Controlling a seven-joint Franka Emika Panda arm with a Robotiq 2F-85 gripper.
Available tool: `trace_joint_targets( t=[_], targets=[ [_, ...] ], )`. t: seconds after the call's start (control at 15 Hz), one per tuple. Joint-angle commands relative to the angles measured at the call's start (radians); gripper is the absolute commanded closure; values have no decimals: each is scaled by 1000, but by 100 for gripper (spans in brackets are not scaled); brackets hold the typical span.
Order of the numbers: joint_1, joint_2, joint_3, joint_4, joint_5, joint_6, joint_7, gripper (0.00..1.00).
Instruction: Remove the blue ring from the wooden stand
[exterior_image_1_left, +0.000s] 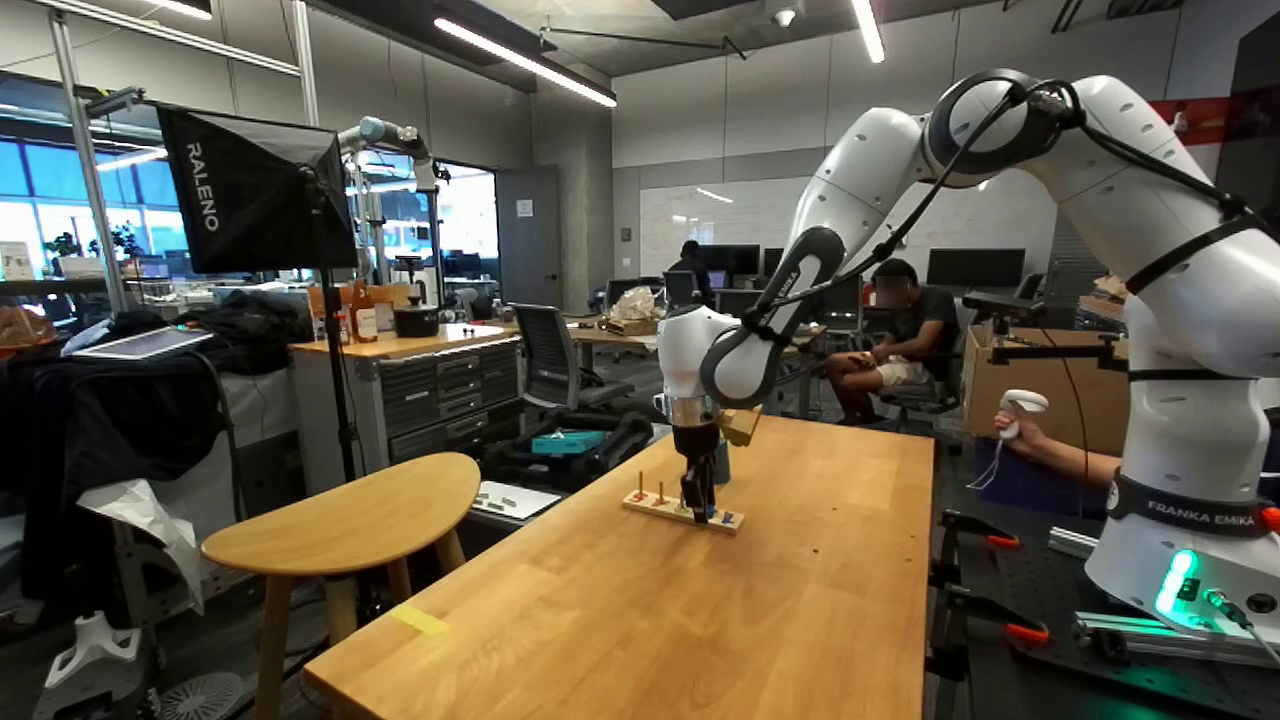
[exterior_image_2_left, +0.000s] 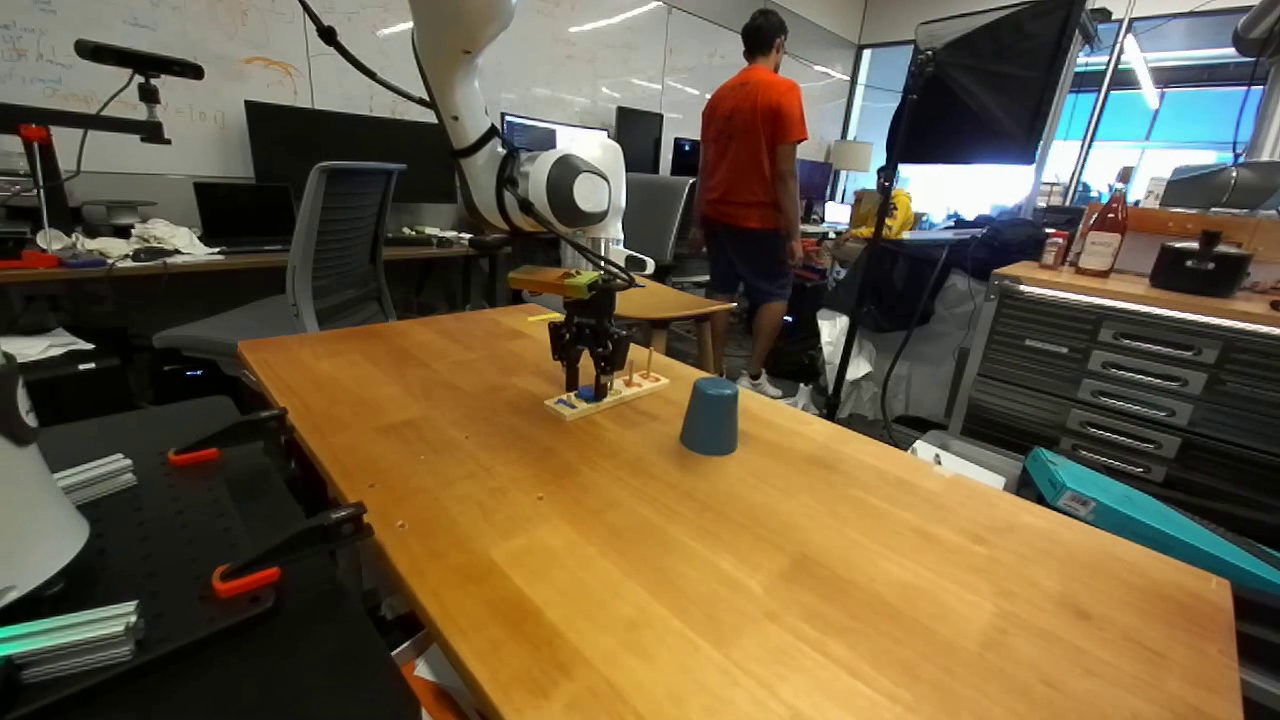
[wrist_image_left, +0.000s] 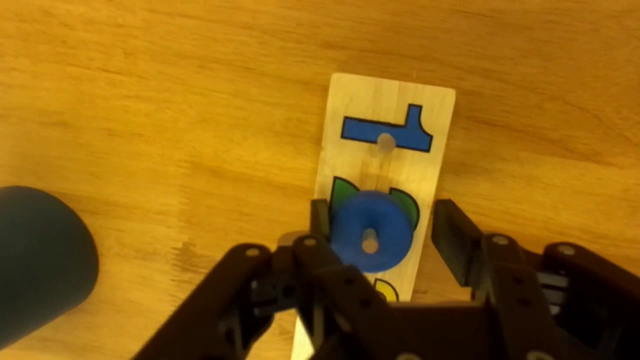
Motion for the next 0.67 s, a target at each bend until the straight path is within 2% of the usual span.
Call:
trace_joint_targets(
  t=[0.0,0.2,0.27,0.33,0.4,0.6],
  targets=[
    [7,25,-14,32,18,-4,17,73],
    [-2,23,-2,26,35,3,14,74],
    [-5,24,1,26,41,3,11,68],
    [-5,25,3,24,45,3,10,24],
    [-8,26,5,23,53,5,7,24],
    [-20,32,18,18,89,17,0,3]
  ],
)
